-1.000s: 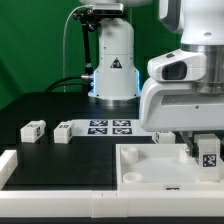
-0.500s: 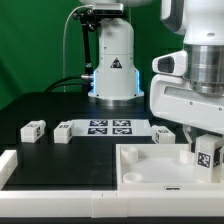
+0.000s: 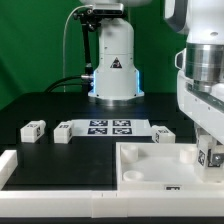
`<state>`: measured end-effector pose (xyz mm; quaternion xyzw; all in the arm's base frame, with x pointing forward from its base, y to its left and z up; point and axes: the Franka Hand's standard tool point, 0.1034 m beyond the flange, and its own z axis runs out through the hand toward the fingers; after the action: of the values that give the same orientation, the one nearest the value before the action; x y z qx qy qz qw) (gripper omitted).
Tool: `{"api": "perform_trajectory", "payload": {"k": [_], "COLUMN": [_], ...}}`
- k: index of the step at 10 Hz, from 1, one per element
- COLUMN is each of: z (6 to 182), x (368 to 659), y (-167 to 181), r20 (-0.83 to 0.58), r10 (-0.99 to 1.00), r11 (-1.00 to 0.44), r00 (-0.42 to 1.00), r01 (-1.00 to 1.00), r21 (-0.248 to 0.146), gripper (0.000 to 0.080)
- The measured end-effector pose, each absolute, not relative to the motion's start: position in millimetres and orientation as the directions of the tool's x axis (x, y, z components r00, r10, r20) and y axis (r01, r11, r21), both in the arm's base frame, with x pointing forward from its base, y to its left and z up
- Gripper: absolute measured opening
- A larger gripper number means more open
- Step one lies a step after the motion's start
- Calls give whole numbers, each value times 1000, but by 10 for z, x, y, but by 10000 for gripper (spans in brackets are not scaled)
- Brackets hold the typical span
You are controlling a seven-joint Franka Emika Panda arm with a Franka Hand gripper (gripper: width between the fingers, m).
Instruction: Assemble one leg
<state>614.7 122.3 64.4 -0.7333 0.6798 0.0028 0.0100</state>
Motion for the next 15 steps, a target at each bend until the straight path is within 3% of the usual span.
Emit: {"api": "perform_trajectory", "payload": {"k": [2, 3, 4, 5, 8, 10, 15], "z": [645, 645, 645, 641, 648, 639, 645], "x": [6148, 6148, 6146, 6134, 6110, 6104, 6117], "y": [1223, 1226, 1237, 1259, 1289, 1274, 1231], "r20": [-26, -26, -26, -25, -20, -14, 3], "r10": [-999, -997, -997, -988, -838, -690, -242], "r11": [-31, -71, -72, -154, -545, -723, -970], "r00": [32, 71, 73, 154, 546, 724, 970], "r01": [-999, -997, -997, -988, -838, -690, -241], "r21": [-11, -12, -12, -16, -25, -26, -21], "gripper": [290, 361, 552, 619, 648, 649, 649]}}
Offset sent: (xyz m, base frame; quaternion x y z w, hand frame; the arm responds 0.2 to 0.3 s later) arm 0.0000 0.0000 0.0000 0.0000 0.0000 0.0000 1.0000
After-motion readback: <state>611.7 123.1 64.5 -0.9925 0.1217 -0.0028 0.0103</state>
